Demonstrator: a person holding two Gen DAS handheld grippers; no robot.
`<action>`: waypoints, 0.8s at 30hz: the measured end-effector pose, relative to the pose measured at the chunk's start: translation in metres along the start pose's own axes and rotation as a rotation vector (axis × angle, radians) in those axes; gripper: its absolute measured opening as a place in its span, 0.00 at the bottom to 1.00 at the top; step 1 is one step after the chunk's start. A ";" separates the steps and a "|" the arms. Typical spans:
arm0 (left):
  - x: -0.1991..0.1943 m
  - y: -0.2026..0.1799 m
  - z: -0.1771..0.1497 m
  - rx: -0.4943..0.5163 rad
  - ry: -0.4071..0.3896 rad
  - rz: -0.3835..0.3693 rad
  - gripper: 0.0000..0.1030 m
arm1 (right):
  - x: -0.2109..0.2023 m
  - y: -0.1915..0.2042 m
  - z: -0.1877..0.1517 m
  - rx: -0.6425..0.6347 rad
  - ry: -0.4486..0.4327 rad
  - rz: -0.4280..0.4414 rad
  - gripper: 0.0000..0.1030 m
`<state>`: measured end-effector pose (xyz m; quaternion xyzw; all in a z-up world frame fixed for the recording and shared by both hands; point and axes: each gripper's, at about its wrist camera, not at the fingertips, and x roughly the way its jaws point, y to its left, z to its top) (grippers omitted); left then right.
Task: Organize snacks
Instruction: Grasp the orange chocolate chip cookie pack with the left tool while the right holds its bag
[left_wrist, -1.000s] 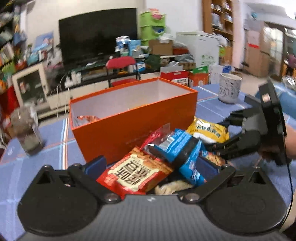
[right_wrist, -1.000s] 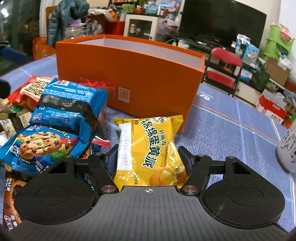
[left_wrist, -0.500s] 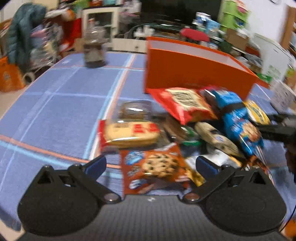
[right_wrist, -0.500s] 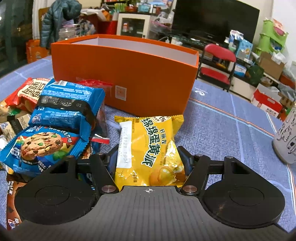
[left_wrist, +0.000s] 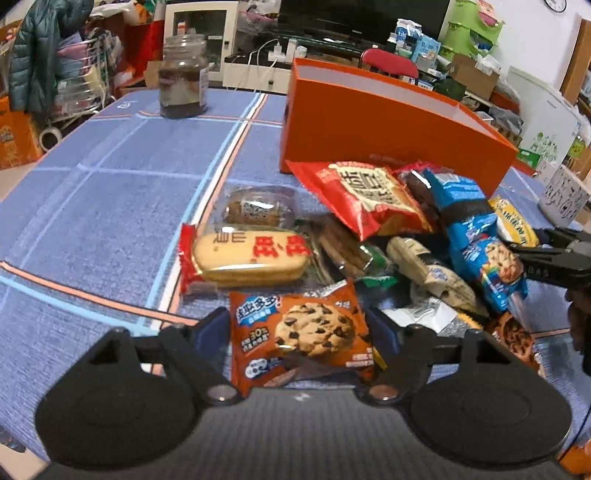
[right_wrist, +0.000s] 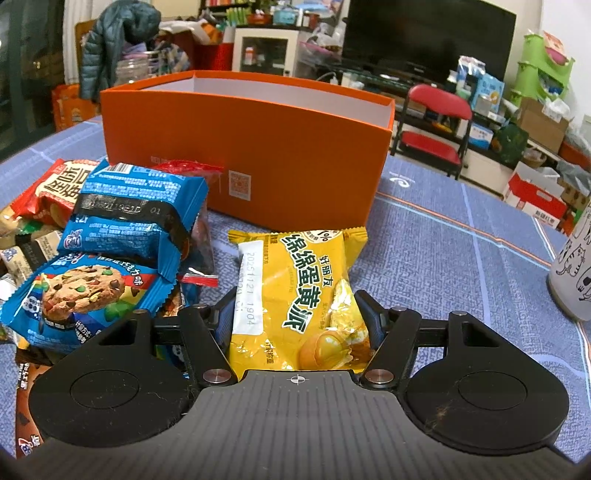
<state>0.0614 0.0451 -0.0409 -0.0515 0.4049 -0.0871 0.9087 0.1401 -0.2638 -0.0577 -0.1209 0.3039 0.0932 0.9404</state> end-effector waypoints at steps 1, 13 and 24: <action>0.002 0.001 0.000 -0.008 0.003 -0.003 0.75 | 0.000 0.000 0.000 0.002 0.000 0.001 0.52; 0.003 -0.003 0.000 0.019 0.007 -0.001 0.68 | 0.002 -0.003 -0.001 0.038 0.015 0.025 0.39; -0.008 -0.002 0.004 0.037 -0.018 -0.008 0.60 | -0.001 0.001 -0.001 0.014 0.012 0.010 0.34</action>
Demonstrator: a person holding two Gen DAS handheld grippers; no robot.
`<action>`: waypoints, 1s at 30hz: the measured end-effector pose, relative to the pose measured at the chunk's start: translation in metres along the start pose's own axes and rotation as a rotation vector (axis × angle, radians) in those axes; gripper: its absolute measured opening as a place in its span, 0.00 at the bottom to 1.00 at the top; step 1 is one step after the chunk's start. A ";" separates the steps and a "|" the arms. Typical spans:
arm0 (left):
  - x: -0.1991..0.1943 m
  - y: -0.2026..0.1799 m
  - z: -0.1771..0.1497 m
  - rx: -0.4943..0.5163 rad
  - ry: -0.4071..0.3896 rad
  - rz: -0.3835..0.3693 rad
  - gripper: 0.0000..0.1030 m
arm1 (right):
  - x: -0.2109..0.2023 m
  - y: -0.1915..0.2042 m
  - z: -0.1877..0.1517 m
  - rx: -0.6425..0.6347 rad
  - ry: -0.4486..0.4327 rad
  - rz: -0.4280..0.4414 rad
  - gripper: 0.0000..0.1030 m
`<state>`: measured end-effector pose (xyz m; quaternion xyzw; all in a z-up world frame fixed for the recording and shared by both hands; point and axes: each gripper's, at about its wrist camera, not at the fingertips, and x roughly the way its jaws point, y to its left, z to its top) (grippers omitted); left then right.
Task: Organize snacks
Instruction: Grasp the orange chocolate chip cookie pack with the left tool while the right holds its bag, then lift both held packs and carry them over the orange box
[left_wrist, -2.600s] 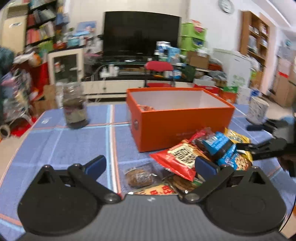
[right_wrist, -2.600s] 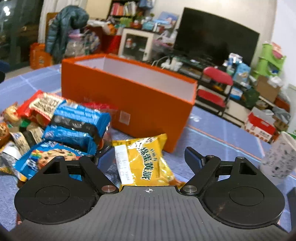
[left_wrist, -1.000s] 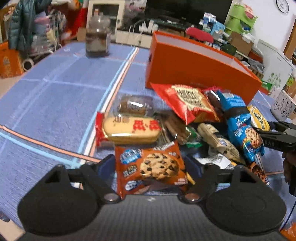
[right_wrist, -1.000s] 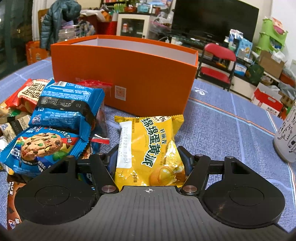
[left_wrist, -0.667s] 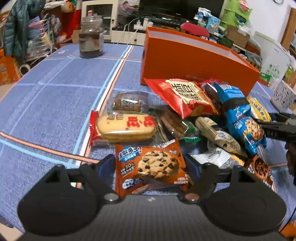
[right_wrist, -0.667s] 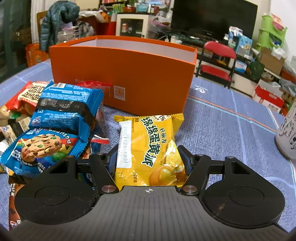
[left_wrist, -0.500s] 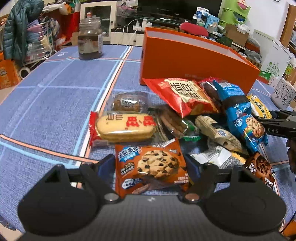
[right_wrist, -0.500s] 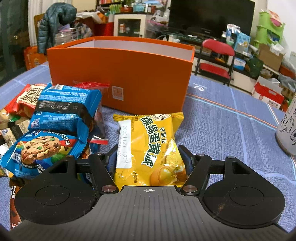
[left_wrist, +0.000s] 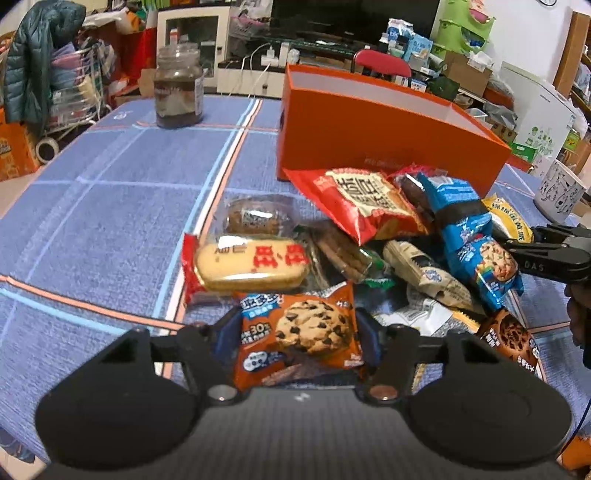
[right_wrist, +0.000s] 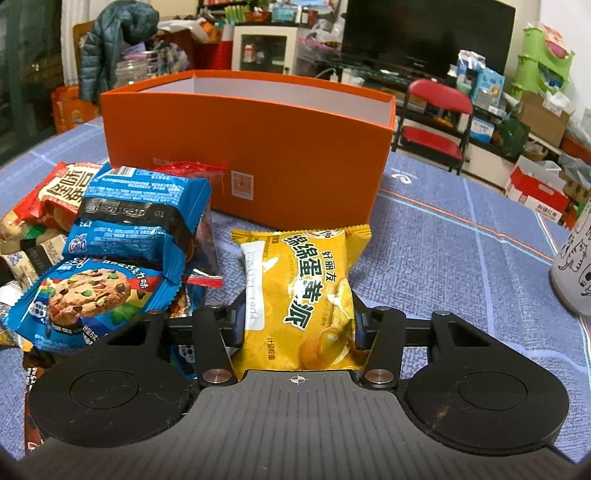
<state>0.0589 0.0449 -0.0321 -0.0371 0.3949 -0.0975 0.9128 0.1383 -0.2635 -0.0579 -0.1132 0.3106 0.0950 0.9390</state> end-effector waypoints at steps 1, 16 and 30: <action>-0.002 0.000 0.001 0.000 -0.003 -0.003 0.60 | 0.000 0.000 0.000 -0.002 0.000 -0.001 0.34; -0.025 -0.002 0.008 0.016 -0.047 -0.036 0.57 | -0.006 0.003 0.001 -0.033 0.012 -0.018 0.31; -0.011 0.001 -0.011 0.080 0.029 0.009 0.68 | -0.006 0.002 0.001 -0.027 0.022 -0.023 0.32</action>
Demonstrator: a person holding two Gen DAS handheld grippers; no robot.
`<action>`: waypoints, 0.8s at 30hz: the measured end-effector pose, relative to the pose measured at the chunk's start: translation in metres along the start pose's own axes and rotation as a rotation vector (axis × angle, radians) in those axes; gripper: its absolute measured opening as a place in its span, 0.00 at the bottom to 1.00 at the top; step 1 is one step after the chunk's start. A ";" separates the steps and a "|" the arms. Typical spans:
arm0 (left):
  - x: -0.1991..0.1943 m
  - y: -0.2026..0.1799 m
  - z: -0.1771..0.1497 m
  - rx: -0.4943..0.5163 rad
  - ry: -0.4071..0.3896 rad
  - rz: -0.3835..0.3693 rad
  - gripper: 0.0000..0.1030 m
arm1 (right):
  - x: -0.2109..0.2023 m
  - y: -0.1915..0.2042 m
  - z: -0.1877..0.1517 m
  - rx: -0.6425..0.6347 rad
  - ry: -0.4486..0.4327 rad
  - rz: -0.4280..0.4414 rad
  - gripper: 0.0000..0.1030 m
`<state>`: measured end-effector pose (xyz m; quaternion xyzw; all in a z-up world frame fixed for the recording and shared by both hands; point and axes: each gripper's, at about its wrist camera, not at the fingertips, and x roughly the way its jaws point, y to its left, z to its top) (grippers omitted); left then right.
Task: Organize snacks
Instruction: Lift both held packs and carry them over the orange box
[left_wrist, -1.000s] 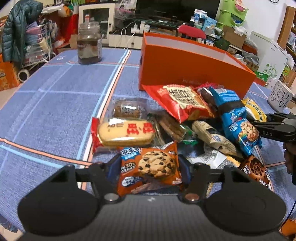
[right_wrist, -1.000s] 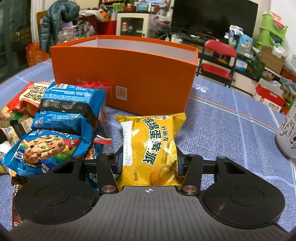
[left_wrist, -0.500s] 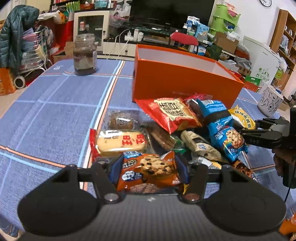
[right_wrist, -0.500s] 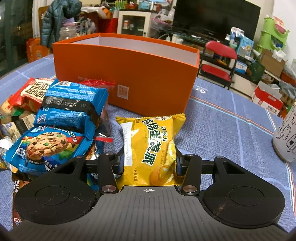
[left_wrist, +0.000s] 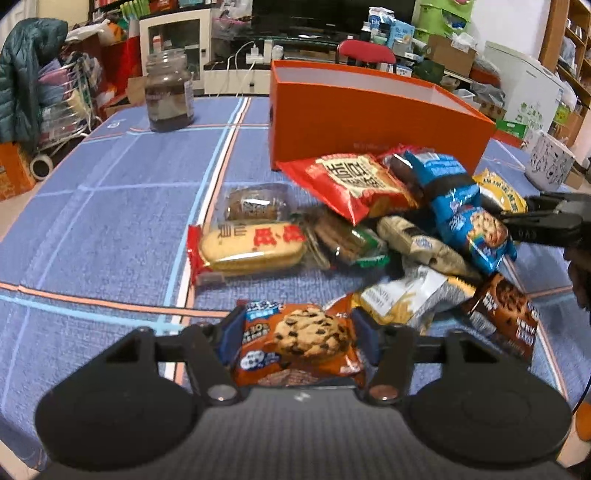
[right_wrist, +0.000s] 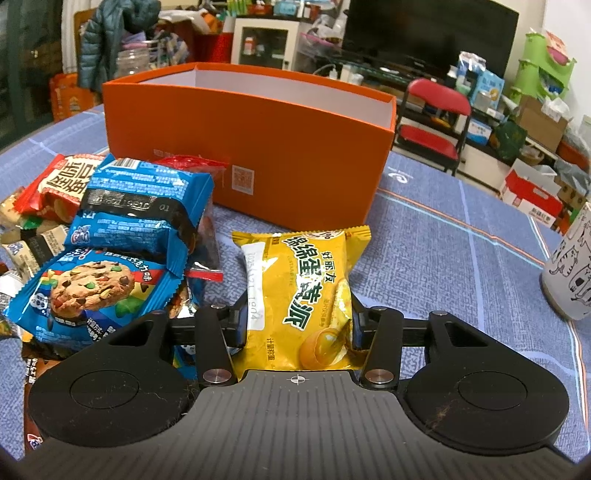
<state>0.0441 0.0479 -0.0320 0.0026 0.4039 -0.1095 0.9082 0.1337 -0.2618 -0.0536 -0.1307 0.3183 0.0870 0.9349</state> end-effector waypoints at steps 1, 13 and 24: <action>0.001 0.001 -0.002 -0.006 0.011 0.001 0.68 | 0.000 0.000 0.000 0.000 0.000 0.000 0.32; -0.003 -0.004 -0.007 0.010 0.005 0.004 0.55 | -0.002 -0.001 -0.001 -0.005 0.005 -0.007 0.31; -0.034 -0.020 0.010 0.050 -0.110 -0.020 0.55 | -0.045 0.002 0.001 -0.072 -0.048 -0.090 0.29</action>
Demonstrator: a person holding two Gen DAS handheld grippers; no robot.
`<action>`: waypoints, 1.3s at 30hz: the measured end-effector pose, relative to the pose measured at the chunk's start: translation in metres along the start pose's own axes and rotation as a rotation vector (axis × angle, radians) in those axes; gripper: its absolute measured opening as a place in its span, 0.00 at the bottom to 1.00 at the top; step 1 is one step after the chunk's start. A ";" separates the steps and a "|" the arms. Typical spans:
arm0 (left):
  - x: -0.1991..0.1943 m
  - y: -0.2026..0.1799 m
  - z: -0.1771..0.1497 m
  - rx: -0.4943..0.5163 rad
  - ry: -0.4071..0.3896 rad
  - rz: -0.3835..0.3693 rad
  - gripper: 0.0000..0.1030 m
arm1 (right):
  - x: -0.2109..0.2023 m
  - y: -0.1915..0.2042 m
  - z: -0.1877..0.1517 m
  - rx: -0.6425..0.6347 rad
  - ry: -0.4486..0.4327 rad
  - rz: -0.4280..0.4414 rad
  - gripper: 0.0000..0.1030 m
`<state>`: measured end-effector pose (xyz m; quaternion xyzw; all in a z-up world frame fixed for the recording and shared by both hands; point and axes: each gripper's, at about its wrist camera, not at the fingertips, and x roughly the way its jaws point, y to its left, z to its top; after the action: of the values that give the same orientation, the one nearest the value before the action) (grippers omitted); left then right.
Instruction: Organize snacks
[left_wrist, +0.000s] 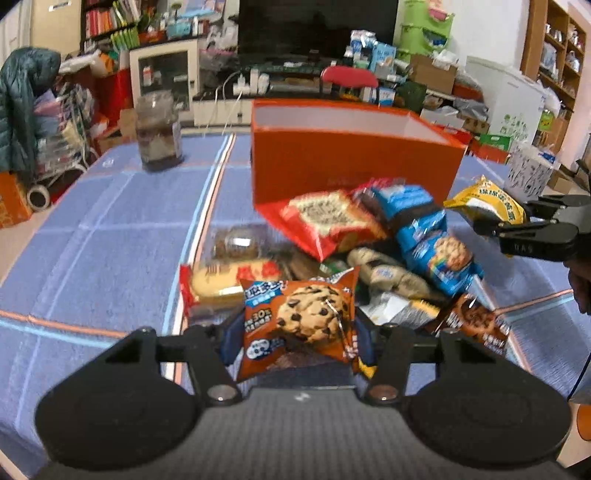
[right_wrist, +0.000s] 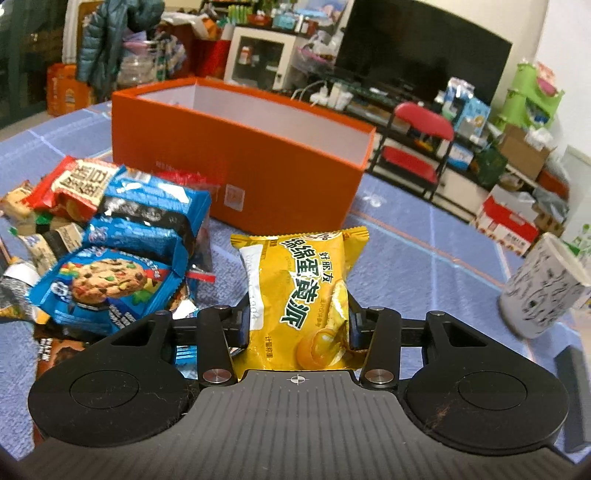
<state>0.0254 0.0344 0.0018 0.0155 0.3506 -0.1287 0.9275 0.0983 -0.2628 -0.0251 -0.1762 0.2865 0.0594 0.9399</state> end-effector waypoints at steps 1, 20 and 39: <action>-0.002 -0.001 0.003 0.003 -0.012 0.002 0.55 | -0.006 -0.001 0.002 0.004 -0.008 -0.008 0.29; 0.004 0.003 0.077 -0.004 -0.089 0.079 0.55 | -0.054 -0.007 0.042 0.175 -0.103 0.007 0.29; 0.146 -0.042 0.234 -0.001 -0.059 0.057 0.68 | 0.053 -0.044 0.182 0.226 -0.062 -0.027 0.35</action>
<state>0.2716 -0.0676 0.0848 0.0212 0.3228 -0.1027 0.9406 0.2454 -0.2364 0.0991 -0.0709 0.2595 0.0194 0.9629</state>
